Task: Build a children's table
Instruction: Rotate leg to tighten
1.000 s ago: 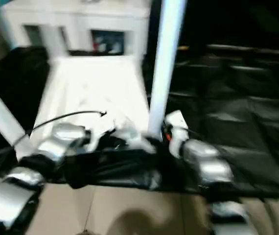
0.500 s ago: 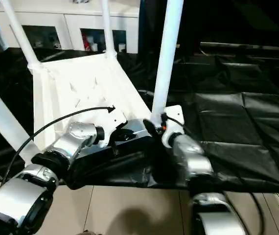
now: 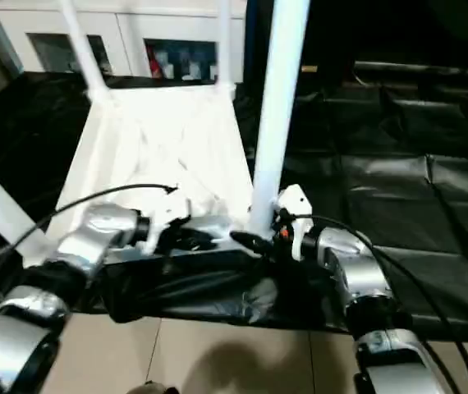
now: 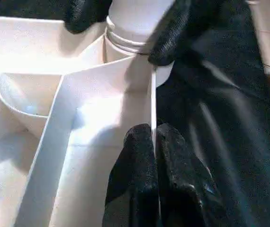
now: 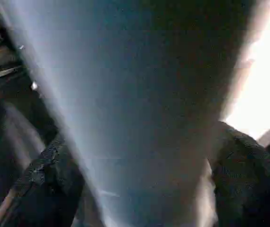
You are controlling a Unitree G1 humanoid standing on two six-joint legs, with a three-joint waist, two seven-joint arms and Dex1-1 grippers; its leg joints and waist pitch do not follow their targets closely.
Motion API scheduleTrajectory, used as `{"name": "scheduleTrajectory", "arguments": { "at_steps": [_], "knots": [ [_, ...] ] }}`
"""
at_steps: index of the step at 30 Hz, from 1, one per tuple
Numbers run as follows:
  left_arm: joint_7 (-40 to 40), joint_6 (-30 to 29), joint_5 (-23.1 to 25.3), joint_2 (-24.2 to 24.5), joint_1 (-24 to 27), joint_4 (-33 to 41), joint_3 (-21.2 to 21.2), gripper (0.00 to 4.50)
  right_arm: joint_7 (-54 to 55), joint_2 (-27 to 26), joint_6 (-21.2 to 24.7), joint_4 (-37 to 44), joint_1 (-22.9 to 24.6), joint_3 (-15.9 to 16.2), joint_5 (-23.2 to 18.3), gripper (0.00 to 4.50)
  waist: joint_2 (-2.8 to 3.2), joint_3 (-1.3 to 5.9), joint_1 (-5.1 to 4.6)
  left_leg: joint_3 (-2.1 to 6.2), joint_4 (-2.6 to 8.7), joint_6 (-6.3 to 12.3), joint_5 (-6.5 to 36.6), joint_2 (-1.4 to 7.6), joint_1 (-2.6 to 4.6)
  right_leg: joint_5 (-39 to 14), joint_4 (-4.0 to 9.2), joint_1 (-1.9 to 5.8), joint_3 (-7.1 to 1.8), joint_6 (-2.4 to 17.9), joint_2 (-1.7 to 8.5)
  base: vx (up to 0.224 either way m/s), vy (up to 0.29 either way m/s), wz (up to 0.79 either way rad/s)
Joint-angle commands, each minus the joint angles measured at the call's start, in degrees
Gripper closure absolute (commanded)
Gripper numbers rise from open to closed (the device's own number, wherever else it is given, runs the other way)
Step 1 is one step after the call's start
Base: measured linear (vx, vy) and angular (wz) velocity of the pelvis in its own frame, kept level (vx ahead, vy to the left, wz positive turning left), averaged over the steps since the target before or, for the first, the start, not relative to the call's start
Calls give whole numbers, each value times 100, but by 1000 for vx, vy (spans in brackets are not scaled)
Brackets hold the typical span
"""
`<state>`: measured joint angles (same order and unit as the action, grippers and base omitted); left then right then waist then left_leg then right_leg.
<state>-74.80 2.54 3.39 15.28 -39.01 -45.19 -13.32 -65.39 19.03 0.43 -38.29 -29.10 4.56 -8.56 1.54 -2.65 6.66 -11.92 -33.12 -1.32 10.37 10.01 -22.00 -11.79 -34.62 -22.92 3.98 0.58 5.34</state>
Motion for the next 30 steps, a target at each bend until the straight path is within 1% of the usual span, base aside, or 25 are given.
{"name": "scheduleTrajectory", "arguments": {
  "at_steps": [1, 3, 4, 5, 6, 7, 8, 9, 11, 12, 13, 14, 16, 18, 19, 20, 21, 22, 23, 24, 26, 27, 28, 29, 30],
  "knots": [
    [-533, -37, -173, -94, 117, 174, -247, 450, -109, 31, 70, 4, 55, 146, 74, 69, -77, 400, 0, 159, 263, 887, 377, 400, 103, 479, 230, 292, -242, 1740, 413, 0, 0, 0],
    [-562, -92, -177, -25, 162, 243, -227, 450, -284, 60, 90, 9, 62, 231, 91, 94, -121, 350, -20, 158, 299, 736, 727, 408, 95, -128, 292, 273, -247, 1683, 413, 0, 0, 0],
    [-562, -92, -177, -25, 162, 243, -227, 450, -284, 60, 90, 9, 62, 231, 91, 101, -90, 334, -18, 167, 323, 605, 918, 419, 110, -477, 323, 264, -255, 1634, 425, 0, 0, 0],
    [-577, -119, -182, 6, 190, 287, -224, 450, -372, 61, 107, 19, 70, 255, 68, 101, -89, 327, -27, 166, 331, 549, 1011, 418, 114, -614, 336, 257, -259, 1607, 419, 0, 0, 0],
    [-579, -125, -184, 14, 197, 298, -222, 450, -390, 59, 113, 23, 73, 259, 60, 104, -114, 312, -27, 171, 345, 452, 1163, 417, 118, -889, 365, 257, -270, 1538, 434, 0, 0, 0],
    [-571, -140, -189, 27, 217, 329, -218, 450, -437, 52, 141, 38, 80, 264, 33, 126, -122, 316, -25, 170, 349, 416, 1175, 418, 127, -967, 374, 254, -275, 1496, 437, 0, 0, 0],
    [-571, -189, -208, 46, 250, 400, -216, 450, -498, 53, 178, 63, 85, 278, 0, 126, -128, 315, -27, 168, 356, 362, 1169, 424, 137, -1003, 374, 245, -285, 1470, 431, 0, 0, 0],
    [-549, -206, -218, 55, 275, 440, -208, 450, -538, 51, 215, 91, 96, 287, -29, 136, -139, 327, -24, 169, 351, 361, 1079, 428, 131, -872, 352, 256, -287, 1478, 433, 0, 0, 0],
    [-482, -234, -234, 55, 303, 483, -186, 450, -577, 49, 250, 123, 112, 295, -54, 153, -153, 329, -29, 169, 346, 401, 982, 425, 118, -727, 335, 257, -284, 1482, 424, 0, 0, 0],
    [-322, -207, -209, 10, 282, 434, -149, 450, -526, 28, 266, 134, 131, 277, -64, 162, -183, 349, -26, 157, 316, 493, 771, 409, 116, -420, 296, 259, -281, 1519, 414, 0, 0, 0],
    [-9, -172, -123, -64, 219, 307, -107, 450, -322, -37, 267, 98, 143, 231, -42, 162, -167, 348, -19, 154, 306, 545, 682, 402, 105, -299, 287, 257, -280, 1539, 420, 0, 0, 0],
    [265, -184, -48, -126, 156, 192, -74, 450, -25, -111, 248, 14, 132, 183, 22, 174, -193, 348, -20, 151, 307, 554, 687, 400, 107, -303, 291, 256, -277, 1544, 419, 0, 0, 0],
    [607, -192, 26, -207, 77, 58, -23, 450, 414, -212, 231, -147, 91, 114, 113, 179, -180, 320, -30, 153, 323, 469, 881, 393, 127, -645, 346, 223, -285, 1494, 427, 0, 0, 0],
    [1095, -219, 83, -345, -49, -128, 74, 450, 1124, -372, 238, -433, 4, -12, 216, 186, -203, 310, -42, 173, 343, 299, 1106, 387, 128, -1152, 392, 240, -287, 1370, 454, 0, 0, 0],
    [1678, -267, 147, -534, -213, -331, 163, 450, 1890, -589, 277, -715, -74, -181, 250, 188, -173, 296, -77, 189, 372, 175, 1247, 391, 139, -1422, 416, 206, -299, 1314, 453, 0, 0, 0],
    [1864, -291, 167, -594, -264, -387, 189, 450, 2129, -659, 294, -801, -99, -237, 258, 188, -174, 290, -97, 192, 387, 47, 1412, 380, 179, -1669, 461, 189, -305, 1247, 454, 0, 0, 0],
    [2372, -370, 215, -799, -404, -541, 246, 450, 2819, -917, 396, -955, -146, -393, 243, 189, -172, 292, -120, 214, 401, -17, 1426, 376, 154, -1729, 464, 226, -299, 1199, 462, 0, 0, 0],
    [2474, -386, 225, -840, -428, -567, 257, 450, 2925, -958, 409, -968, -150, -414, 244, 189, -179, 285, -140, 206, 409, -31, 1424, 374, 144, -1711, 469, 218, -304, 1162, 443, 0, 0, 0],
    [2787, -426, 242, -984, -507, -658, 290, 450, 3277, -1105, 461, -998, -170, -484, 236, 189, -91, 284, -134, 218, 408, -71, 1571, 370, 198, -1828, 495, 180, -308, 1133, 455, 0, 0, 0],
    [3081, -440, 245, -1151, -594, -771, 316, 450, 3702, -1300, 537, -1042, -206, -589, 201, 189, -80, 279, -161, 210, 412, -103, 1655, 366, 209, -1826, 519, 167, -318, 1118, 440, 0, 0, 0],
    [3318, -413, 272, -1296, -654, -865, 307, 450, 4071, -1487, 541, -1075, -247, -608, 237, 189, -135, 292, -162, 216, 417, -63, 1623, 353, 176, -1741, 512, 205, -308, 1078, 430, 0, 0, 0],
    [3333, -396, 277, -1387, -666, -882, 274, 450, 4158, -1633, 556, -1058, -274, -581, 238, 189, -70, 293, -158, 216, 415, -56, 1612, 352, 182, -1698, 511, 190, -316, 1078, 434, 0, 0, 0],
    [3340, -375, 278, -1434, -682, -917, 259, 450, 4201, -1712, 553, -1072, -299, -574, 235, 189, -58, 292, -182, 208, 418, -56, 1679, 346, 193, -1655, 529, 184, -311, 1067, 412, 0, 0, 0],
    [3309, -338, 264, -1497, -698, -944, 243, 450, 4128, -1805, 466, -1024, -308, -516, 243, 189, -76, 305, -176, 215, 417, -11, 1628, 341, 169, -1574, 511, 217, -310, 1070, 426, 0, 0, 0],
    [3256, -312, 260, -1516, -708, -953, 229, 450, 4010, -1841, 382, -979, -304, -475, 236, 154, -76, 305, -175, 211, 412, 16, 1607, 341, 167, -1544, 512, 214, -311, 1067, 427, 0, 0, 0]
  ]
}}
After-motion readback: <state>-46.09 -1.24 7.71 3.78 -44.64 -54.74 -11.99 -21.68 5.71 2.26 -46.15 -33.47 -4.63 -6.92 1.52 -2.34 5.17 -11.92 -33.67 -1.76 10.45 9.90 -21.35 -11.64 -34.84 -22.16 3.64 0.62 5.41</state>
